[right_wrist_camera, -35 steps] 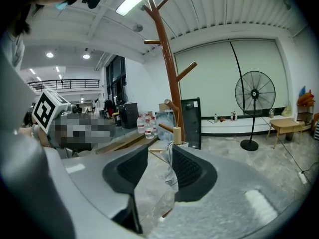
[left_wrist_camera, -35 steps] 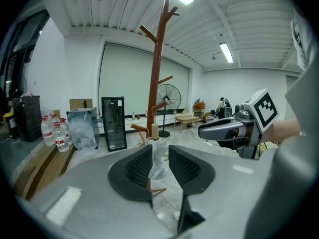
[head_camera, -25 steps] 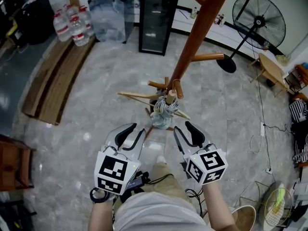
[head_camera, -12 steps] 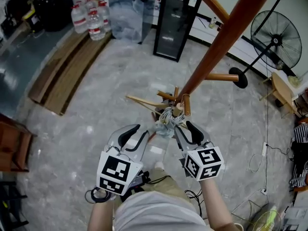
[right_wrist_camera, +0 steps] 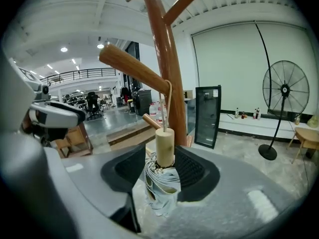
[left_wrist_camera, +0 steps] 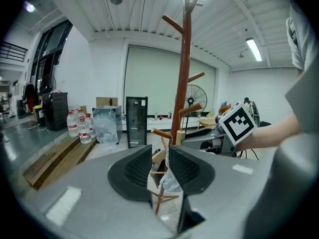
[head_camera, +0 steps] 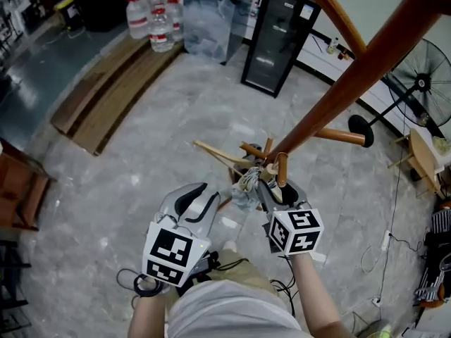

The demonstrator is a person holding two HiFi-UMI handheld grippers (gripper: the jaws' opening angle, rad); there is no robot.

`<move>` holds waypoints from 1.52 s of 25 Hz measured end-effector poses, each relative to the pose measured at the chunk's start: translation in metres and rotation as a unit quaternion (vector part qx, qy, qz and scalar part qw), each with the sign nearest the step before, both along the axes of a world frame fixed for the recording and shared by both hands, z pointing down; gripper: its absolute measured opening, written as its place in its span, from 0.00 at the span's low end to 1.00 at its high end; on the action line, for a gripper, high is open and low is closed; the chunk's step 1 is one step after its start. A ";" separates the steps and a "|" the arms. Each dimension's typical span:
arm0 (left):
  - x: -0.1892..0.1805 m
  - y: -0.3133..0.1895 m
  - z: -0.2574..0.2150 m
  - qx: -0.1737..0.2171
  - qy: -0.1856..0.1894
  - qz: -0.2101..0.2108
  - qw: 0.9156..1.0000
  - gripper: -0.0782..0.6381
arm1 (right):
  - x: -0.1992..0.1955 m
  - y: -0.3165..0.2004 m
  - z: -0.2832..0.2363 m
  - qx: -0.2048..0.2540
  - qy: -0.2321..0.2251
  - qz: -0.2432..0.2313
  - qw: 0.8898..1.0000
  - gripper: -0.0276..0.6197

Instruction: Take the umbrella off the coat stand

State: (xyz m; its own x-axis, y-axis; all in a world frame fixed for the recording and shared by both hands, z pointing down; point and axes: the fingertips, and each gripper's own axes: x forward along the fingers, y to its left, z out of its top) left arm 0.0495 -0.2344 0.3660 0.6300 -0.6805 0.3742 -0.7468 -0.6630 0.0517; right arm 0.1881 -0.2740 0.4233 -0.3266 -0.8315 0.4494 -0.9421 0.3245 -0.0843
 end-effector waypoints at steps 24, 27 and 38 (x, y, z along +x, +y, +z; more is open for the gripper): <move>0.015 -0.004 -0.009 0.003 0.000 -0.022 1.000 0.26 | -0.005 -0.016 0.009 -0.004 0.026 -0.037 0.999 0.24; 0.019 -0.003 -0.009 0.005 0.003 -0.015 1.000 0.26 | -0.007 -0.014 0.009 -0.004 0.029 -0.038 0.999 0.24; 0.050 -0.002 -0.020 0.013 0.011 0.043 0.999 0.26 | -0.017 -0.004 0.003 0.001 0.025 -0.053 0.998 0.24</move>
